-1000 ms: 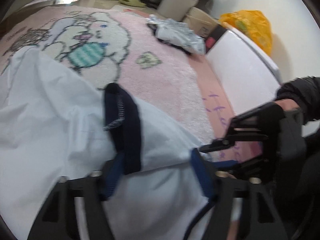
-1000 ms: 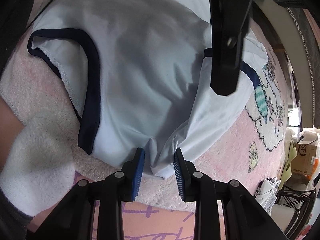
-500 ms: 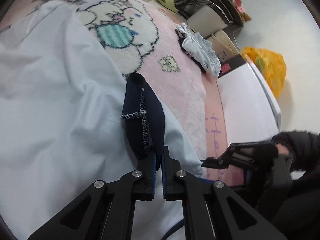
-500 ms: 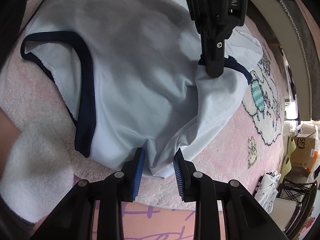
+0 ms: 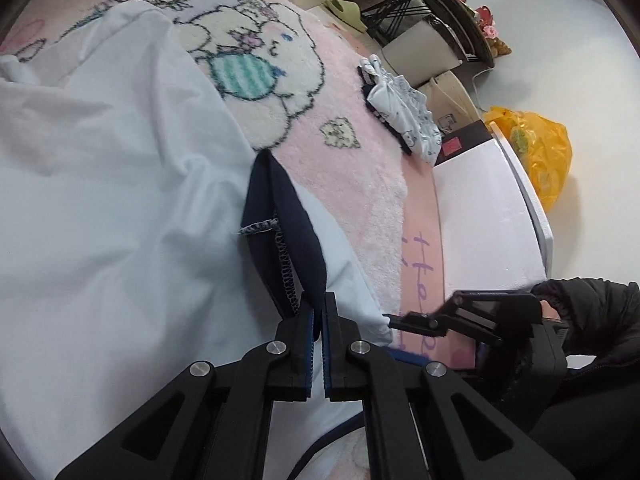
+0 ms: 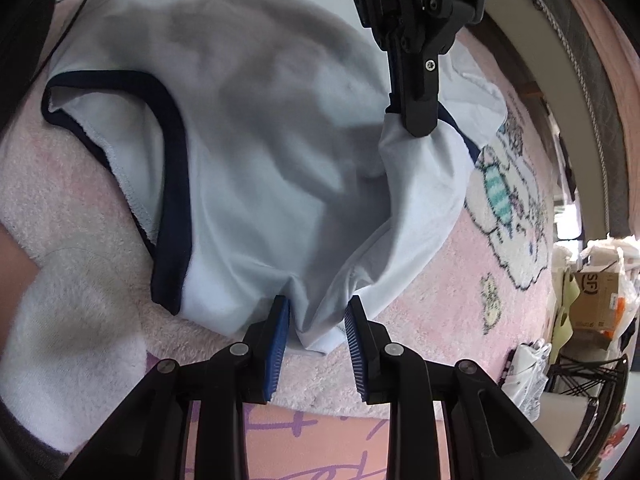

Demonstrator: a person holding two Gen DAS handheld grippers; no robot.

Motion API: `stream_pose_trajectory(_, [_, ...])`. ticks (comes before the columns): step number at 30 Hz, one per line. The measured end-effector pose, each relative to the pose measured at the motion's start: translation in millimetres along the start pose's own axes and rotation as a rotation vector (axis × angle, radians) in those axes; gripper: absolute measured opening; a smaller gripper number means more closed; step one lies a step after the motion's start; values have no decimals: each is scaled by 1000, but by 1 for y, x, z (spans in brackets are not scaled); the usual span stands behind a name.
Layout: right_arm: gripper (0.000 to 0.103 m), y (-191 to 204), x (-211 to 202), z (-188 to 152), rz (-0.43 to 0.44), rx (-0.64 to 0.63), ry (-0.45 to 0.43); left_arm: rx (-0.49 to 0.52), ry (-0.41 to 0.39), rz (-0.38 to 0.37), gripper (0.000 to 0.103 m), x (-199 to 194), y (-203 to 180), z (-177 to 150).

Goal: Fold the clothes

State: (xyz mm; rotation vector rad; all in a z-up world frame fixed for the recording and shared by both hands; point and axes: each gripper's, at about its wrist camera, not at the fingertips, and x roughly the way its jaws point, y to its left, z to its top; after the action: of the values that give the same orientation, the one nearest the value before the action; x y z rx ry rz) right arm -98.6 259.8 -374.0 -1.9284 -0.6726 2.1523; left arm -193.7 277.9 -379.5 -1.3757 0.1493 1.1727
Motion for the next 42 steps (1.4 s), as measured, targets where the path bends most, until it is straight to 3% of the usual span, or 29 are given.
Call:
stream_pose_trajectory(1, [15, 1, 2, -33, -15, -9, -13, -4, -6, 0, 2, -3, 1, 0])
stream_pose_trajectory(2, [15, -11, -2, -37, -26, -22, -26, -5, -9, -7, 2, -7, 2, 0])
stream_pose_trajectory(5, [15, -4, -12, -26, -37, -74, -41, -7, -12, -5, 2, -13, 4, 0])
stream_pose_trajectory(6, [15, 16, -16, -11, -37, -90, -42, -10, -13, 0, 2, -14, 5, -1])
stream_pose_trajectory(10, [13, 56, -40, -26, -44, -141, -66, -26, -18, -7, 2, -19, 9, -3])
stream_pose_trajectory(12, [13, 45, -35, -22, -26, -164, -82, -22, -21, -5, 2, -22, 9, -4])
stream_pose_trajectory(18, [13, 66, -44, -25, 88, -236, -79, -8, -25, -19, 2, -34, 6, -14])
stream_pose_trajectory(29, [16, 25, -64, -28, 288, 23, -100, -71, 47, 60, 2, -16, 32, -26])
stream_pose_trajectory(38, [20, -39, -48, -48, 467, 523, -107, -53, 117, 92, 2, 1, 25, -37])
stream_pose_trajectory(42, [25, -77, -14, -48, 520, 655, -105, -87, 118, 88, 2, 1, 29, -40])
